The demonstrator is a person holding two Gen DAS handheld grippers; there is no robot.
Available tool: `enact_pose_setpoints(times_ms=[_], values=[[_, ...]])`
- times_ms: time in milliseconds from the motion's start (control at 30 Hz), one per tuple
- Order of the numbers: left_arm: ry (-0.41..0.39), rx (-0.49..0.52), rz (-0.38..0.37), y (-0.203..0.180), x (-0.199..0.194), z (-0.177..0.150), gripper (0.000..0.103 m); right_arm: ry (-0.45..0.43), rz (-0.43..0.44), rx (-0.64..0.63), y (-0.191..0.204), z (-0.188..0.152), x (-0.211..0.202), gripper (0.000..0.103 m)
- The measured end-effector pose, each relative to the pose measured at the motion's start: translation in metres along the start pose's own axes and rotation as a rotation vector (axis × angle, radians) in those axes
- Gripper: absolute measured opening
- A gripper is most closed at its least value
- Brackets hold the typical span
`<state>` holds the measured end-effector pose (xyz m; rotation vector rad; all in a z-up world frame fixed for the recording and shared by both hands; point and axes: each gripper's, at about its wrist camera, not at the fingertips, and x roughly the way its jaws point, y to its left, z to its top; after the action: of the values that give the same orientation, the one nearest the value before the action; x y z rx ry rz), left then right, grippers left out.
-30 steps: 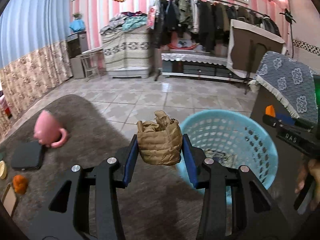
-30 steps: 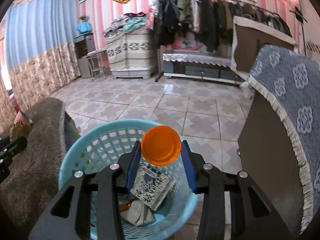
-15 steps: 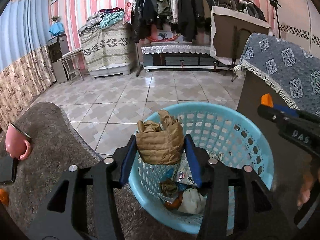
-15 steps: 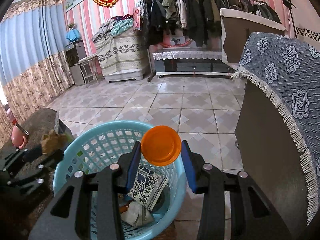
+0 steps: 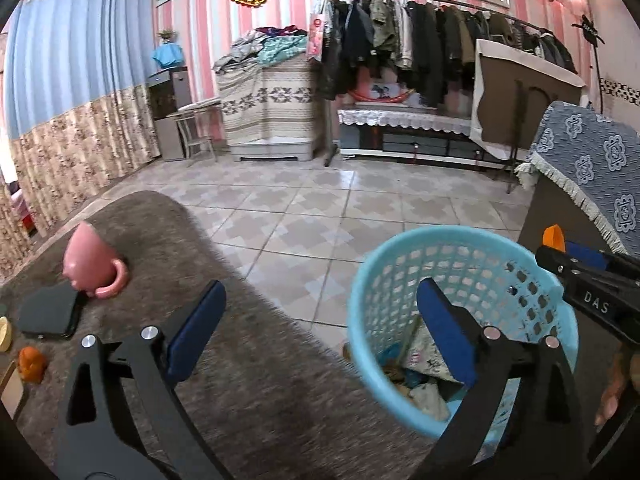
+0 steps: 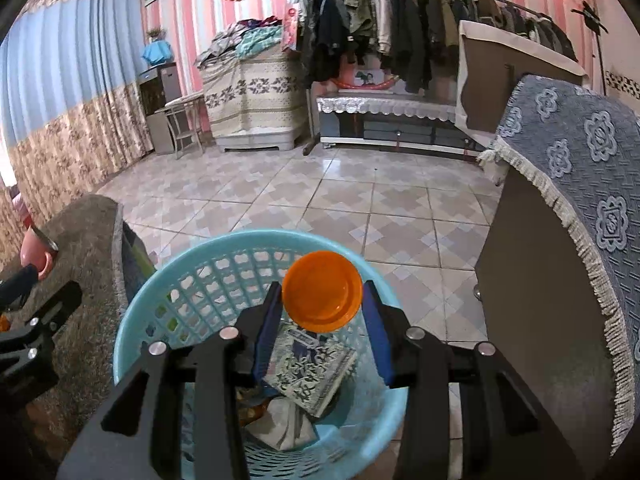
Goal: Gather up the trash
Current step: 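Open the left tool to drop the paper bag while the right tool drops the orange cup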
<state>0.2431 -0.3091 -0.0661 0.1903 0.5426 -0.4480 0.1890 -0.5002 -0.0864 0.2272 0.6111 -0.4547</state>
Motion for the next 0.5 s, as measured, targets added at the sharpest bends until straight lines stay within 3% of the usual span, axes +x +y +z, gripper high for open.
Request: enact_pose_setpoints(times_ms=[167,233,500], values=[[-0.017,-0.053,0.014,0.017,-0.011,0.000,0.097,-0.007,-0.003,-0.017,0.018,-0.001,-0.001,0.044],[-0.031,-0.057,0.043,0.023,-0.015,0.000,0.097,-0.018,0.001,-0.024,0.023,-0.001,-0.005,0.069],[-0.044,-0.052,0.099,0.032,-0.025,-0.007,0.097,-0.060,-0.002,-0.050,0.034,0.004,-0.019,0.090]])
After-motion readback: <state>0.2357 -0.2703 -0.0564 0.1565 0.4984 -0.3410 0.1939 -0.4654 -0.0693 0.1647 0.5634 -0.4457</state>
